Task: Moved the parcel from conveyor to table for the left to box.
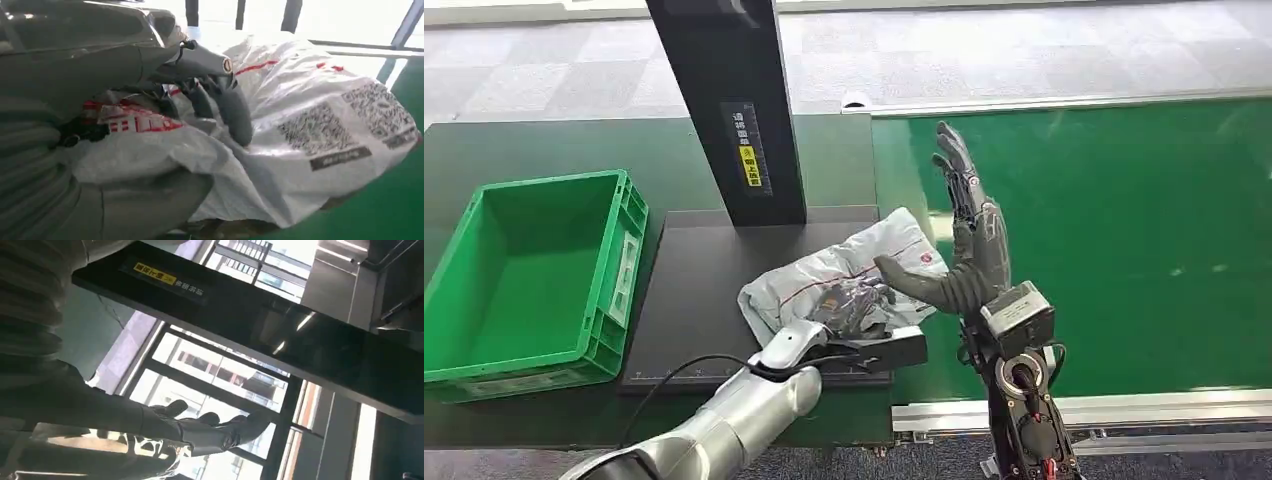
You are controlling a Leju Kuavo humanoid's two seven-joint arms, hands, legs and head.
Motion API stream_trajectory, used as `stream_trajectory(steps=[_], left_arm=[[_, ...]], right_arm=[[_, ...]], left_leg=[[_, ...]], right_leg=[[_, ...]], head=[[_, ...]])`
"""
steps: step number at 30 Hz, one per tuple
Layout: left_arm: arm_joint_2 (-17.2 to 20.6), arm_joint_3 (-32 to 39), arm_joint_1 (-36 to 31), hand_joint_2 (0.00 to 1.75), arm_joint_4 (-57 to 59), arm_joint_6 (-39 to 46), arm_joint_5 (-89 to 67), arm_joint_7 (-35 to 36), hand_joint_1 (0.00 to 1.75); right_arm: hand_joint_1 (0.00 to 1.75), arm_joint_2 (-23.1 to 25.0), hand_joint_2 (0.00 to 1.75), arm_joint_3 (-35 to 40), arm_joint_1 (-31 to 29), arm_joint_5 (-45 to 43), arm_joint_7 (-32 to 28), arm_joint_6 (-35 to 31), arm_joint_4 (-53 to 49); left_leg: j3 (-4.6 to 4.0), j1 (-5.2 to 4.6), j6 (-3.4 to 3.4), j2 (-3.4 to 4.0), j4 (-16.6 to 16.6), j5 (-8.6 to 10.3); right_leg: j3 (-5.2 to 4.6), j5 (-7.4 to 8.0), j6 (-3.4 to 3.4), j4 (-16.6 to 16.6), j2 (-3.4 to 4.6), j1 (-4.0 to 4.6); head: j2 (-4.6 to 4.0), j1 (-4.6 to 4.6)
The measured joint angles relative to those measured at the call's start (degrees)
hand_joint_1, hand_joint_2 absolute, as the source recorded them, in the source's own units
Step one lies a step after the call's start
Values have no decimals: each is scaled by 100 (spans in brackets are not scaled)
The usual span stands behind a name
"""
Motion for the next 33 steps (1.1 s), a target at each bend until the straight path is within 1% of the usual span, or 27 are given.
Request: stream_trajectory(steps=[6,15,17,20,22,23,24,29,33], left_arm=[[57,50,-2,175,-2,260,-116,72,175],[186,223,3,175,-2,485,-498,208,175],[210,319,20,175,-2,676,-468,96,175],[256,549,103,175,-140,1155,-205,-372,175],[312,746,264,175,-670,1338,22,-746,175],[354,858,391,175,-1173,1337,118,-830,175],[411,944,507,175,-1584,1333,173,-837,175],[789,1498,1107,175,-4424,1322,485,-857,175],[1062,2073,1500,175,-5916,1548,652,-946,175]], right_arm=[[0,0,175,0,21,157,-44,-18,-77],[0,0,175,24,31,164,-46,-85,-177],[0,0,175,33,30,157,-46,-90,-177],[0,0,175,55,30,144,-46,-116,-177],[0,0,175,52,37,144,-33,-179,-186],[0,-4,175,52,58,148,-31,-238,-205],[0,-7,175,50,83,151,-31,-276,-225],[0,-85,175,-26,296,201,4,-520,-437],[0,-146,175,-131,483,232,20,-577,-641]], left_leg=[[0,0,0,0,0,0],[-1,0,0,0,0,0],[-1,0,0,0,0,0],[-1,0,-1,1,0,1],[-1,0,-1,0,0,1],[-2,0,-1,1,0,1],[-2,0,-1,3,0,0],[-9,0,-2,5,-2,-1],[-9,1,-3,6,-4,-2]], right_leg=[[0,0,0,0,0,0],[0,0,0,1,1,0],[0,0,0,1,1,0],[-1,0,0,1,0,0],[-2,0,0,1,0,0],[-2,0,0,2,1,0],[-4,0,0,2,3,1],[-12,-2,-2,2,7,4],[-13,-3,-3,2,7,6]], head=[[0,0],[0,-2],[0,0],[0,-2],[0,-2],[0,0],[0,0],[0,0],[0,0]])
